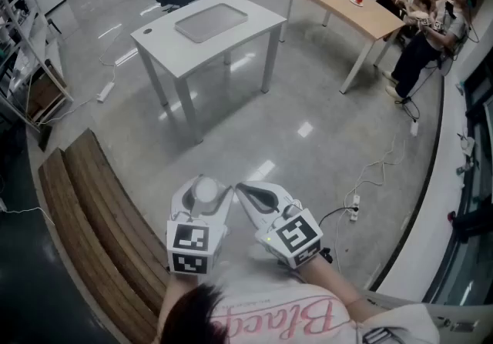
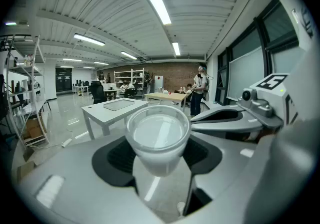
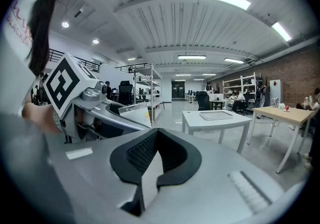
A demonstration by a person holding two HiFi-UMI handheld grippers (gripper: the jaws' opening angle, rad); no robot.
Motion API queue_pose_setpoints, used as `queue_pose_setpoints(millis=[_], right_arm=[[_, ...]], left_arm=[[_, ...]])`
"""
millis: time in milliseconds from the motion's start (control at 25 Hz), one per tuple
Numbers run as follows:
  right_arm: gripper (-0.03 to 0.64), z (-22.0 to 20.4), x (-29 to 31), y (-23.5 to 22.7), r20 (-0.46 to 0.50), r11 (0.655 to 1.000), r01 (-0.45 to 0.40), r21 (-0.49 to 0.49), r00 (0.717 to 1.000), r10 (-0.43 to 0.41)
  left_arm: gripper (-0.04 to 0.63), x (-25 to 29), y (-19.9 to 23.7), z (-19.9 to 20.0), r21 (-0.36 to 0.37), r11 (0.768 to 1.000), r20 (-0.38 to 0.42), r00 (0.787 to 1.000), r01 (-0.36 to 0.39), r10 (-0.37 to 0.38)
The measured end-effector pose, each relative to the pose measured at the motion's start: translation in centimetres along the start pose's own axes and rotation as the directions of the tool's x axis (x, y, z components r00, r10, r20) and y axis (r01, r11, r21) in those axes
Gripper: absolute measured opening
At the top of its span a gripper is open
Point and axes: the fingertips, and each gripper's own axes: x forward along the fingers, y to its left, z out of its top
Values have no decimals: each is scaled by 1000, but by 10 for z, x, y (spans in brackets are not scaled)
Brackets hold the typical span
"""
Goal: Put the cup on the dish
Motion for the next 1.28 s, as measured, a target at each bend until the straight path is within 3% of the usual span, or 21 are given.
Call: queue_pose_setpoints(millis=[880, 1160, 1280], right_arm=[[1, -7, 3, -97, -10, 998, -50, -38, 999, 50], [2, -5, 10, -111, 23, 996, -80, 33, 997, 79], [2, -7, 17, -118, 15, 996, -85, 21, 996, 84]], left_arm=[[262, 77, -9, 30, -26, 994, 28, 994, -104, 105], [262, 92, -7, 34, -29, 993, 17, 993, -115, 115], [262, 103, -2, 35, -31, 992, 10, 993, -119, 119]])
